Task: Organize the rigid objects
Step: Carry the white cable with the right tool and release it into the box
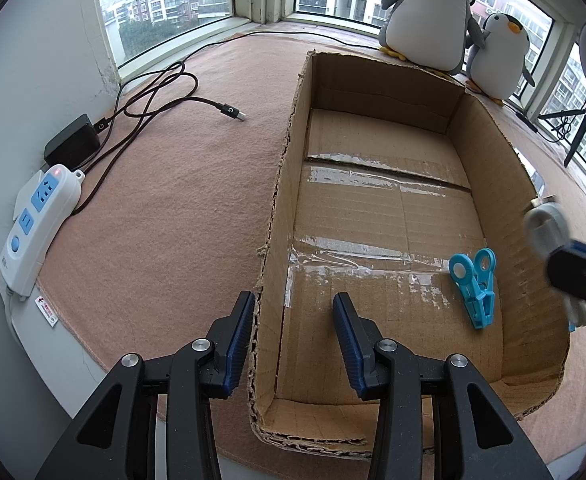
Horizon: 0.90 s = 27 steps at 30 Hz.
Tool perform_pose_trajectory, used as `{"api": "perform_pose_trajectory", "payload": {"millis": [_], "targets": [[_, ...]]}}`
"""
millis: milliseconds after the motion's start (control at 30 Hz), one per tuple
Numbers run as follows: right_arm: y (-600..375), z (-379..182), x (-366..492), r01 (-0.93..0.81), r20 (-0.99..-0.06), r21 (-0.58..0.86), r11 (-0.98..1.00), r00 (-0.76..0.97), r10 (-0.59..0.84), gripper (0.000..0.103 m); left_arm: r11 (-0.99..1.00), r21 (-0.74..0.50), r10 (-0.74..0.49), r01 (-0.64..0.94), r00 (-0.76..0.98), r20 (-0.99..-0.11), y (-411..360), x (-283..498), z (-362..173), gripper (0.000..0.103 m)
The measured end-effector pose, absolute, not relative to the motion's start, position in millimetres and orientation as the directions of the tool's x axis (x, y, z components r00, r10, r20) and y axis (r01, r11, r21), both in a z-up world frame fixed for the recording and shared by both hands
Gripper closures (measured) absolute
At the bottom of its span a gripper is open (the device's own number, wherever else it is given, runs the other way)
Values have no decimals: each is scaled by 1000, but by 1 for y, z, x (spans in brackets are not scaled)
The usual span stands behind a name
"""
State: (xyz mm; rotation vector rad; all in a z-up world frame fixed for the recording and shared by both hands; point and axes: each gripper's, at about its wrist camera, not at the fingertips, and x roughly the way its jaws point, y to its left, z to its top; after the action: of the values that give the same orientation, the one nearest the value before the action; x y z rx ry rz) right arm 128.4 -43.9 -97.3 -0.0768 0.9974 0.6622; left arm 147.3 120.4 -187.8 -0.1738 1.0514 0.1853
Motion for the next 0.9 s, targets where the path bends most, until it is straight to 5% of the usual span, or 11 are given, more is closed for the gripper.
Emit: {"api": "perform_pose_trajectory", "payload": {"millis": [333,467,900], "targets": [[-21,-112,129,-563,-819,206,801,349,455,89,971,-58,65,-233,484,-872,122,148,-188,60],[-21,-106,125,-566,-806,203,799,366,464,62,971,-57,65,-233,484,-872,122,148,-188,60],[-51,-90,116,-532,-785,206,821,411,463,61,971,-57,64,-232,484,-872,122,149,-188,59]]}}
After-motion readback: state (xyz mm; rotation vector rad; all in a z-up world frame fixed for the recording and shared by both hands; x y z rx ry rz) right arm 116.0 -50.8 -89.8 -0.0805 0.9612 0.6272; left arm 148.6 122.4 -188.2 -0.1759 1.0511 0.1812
